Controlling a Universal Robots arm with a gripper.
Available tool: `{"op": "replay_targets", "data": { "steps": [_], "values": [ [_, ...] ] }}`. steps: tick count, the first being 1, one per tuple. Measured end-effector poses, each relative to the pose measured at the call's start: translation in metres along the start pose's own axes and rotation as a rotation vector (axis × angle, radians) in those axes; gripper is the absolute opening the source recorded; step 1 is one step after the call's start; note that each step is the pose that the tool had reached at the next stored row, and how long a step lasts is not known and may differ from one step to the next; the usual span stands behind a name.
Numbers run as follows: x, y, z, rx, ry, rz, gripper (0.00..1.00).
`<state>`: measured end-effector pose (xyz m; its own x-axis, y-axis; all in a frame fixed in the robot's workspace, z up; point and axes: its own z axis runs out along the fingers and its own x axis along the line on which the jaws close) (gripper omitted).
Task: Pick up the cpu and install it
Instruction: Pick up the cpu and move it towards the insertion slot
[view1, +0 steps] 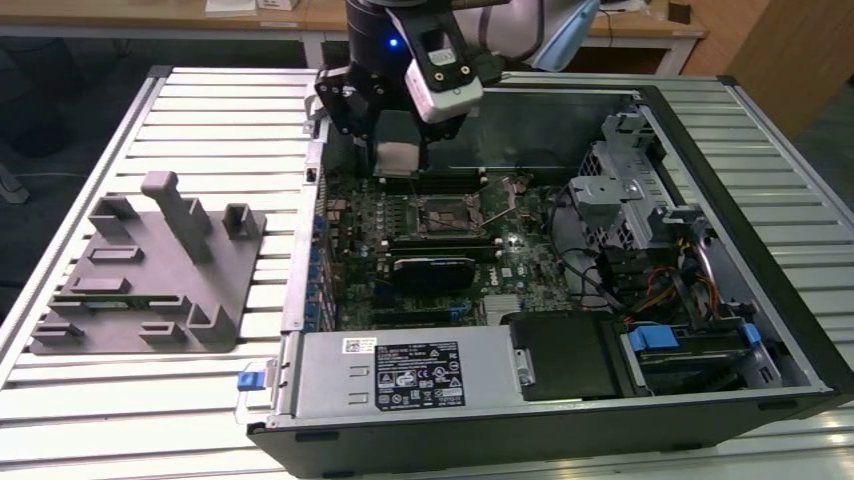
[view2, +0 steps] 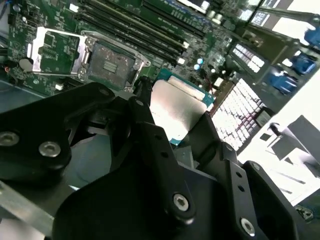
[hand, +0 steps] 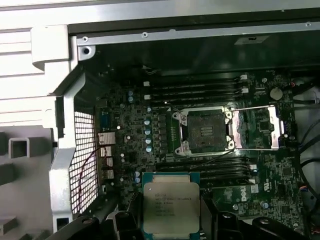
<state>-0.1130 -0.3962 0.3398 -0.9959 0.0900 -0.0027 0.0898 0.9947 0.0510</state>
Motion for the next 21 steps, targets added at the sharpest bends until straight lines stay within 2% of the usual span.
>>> {"op": "replay_targets", "data": {
  "steps": [8,17,21],
  "values": [
    [-0.0169,0.0074,0.0062,0.0002,0.0023,0.0,0.54],
    [-0.0344,0.0137,0.0092,0.0006,0.0042,-0.001,0.54],
    [-0.0414,0.0155,0.0149,0.0005,0.0051,-0.001,0.54]
  ]
}}
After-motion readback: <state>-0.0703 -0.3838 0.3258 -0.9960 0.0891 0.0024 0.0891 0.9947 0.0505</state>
